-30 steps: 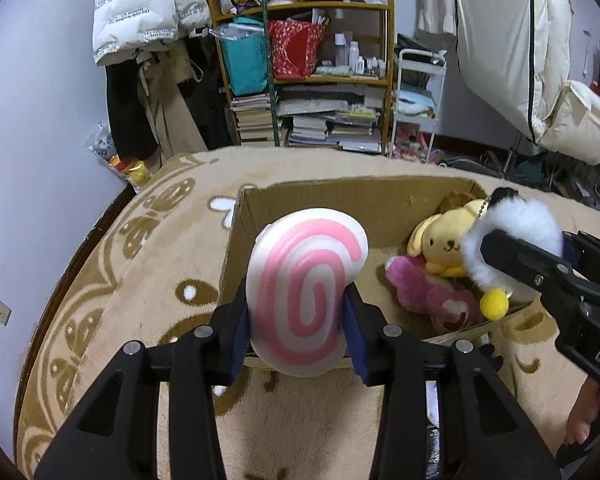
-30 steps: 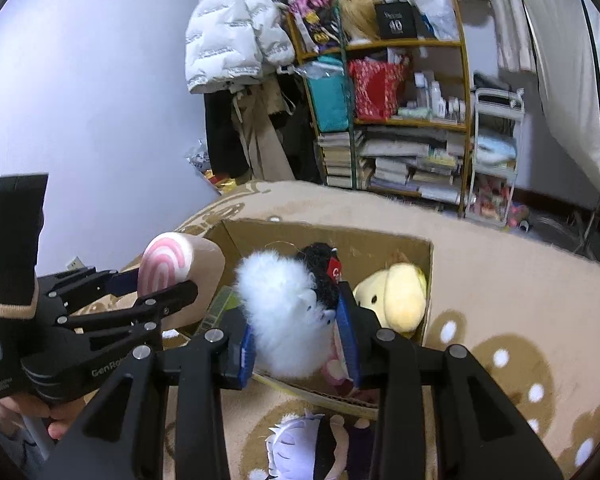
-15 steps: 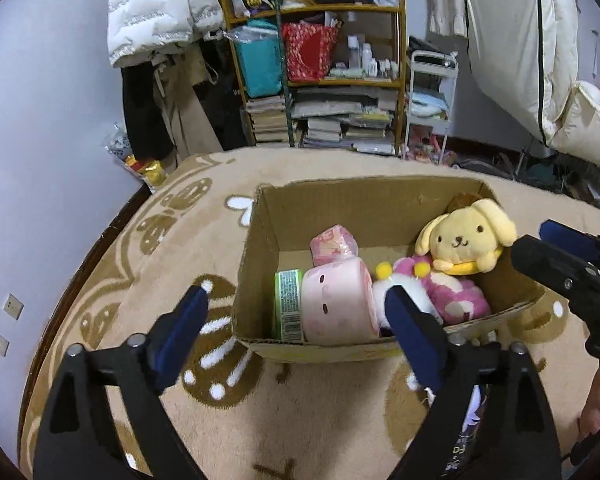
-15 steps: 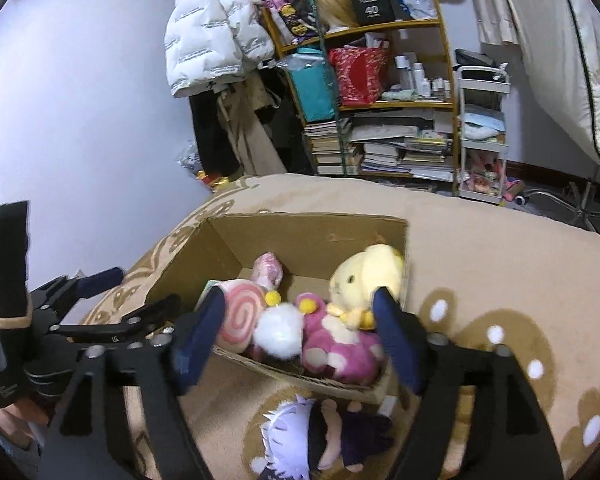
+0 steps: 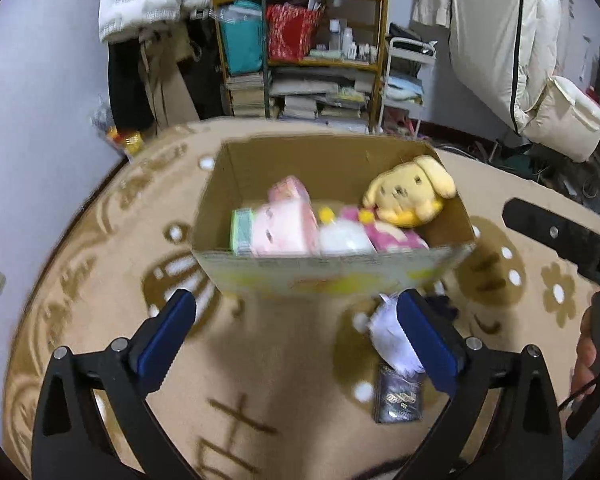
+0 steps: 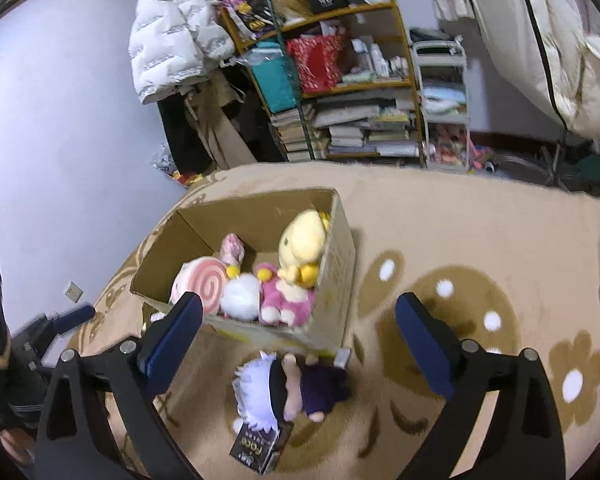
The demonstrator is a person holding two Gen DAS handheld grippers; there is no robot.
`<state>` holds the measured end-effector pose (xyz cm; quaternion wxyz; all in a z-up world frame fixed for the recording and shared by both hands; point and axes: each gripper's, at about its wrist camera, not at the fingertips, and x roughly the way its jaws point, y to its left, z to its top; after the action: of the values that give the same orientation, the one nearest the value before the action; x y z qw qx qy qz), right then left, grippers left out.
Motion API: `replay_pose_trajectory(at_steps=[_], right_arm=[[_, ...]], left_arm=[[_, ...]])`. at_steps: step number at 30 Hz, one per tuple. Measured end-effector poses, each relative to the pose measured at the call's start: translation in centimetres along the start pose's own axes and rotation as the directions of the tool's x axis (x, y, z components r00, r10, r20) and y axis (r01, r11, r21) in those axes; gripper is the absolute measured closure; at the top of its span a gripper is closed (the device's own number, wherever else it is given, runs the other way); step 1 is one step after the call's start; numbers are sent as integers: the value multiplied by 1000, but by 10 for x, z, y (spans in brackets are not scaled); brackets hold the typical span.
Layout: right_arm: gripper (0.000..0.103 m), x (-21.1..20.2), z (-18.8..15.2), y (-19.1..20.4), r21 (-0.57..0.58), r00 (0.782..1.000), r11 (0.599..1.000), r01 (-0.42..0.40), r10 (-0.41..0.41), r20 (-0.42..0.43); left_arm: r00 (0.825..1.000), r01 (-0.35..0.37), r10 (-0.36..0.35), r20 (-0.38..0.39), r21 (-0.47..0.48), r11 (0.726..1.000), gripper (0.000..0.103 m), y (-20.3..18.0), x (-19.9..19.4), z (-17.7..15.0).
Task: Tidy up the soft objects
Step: 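Carry both items over the box and open both tools to drop them, then grasp the black Face tissue pack with the left tool while the right tool grasps the white-haired doll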
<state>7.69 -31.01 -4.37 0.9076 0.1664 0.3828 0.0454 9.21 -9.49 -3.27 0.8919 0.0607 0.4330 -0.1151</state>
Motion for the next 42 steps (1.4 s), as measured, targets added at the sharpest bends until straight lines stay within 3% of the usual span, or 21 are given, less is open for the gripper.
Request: replay_pose_trajectory(at_steps=[7,12,22,27,35,39,42], right_arm=[[2,7,-10,-10,24,998,1000,6,-4,-70],[2,20,-18,-16,44,993,999,4,1,-122],[2,56,-39,-21,91,964,996,-2,26,-266],[2,70,-47,-25,114,949,994,-1,37,-313],[2,92,-60,-35,162,925,987,10,53,-377],[13,102,-66,-36,182,907,983,-2,78,-414],[16,111,-72,-36,233,891,972,-43,143,-430]], left_arm=[[998,-8,9,-60,10,1000,3,-22,19,-28],[994,27,-29,-104,-17,999,3,-32,37,-43],[984,41,-44,-172,-24,999,3,-50,65,-62],[971,62,-73,-228,-55,997,3,-52,78,-72],[959,64,-64,-276,-12,998,3,-66,92,-84],[953,38,-40,-301,-12,999,3,-70,101,-89],[946,17,-19,-323,-11,1000,4,-69,107,-92]])
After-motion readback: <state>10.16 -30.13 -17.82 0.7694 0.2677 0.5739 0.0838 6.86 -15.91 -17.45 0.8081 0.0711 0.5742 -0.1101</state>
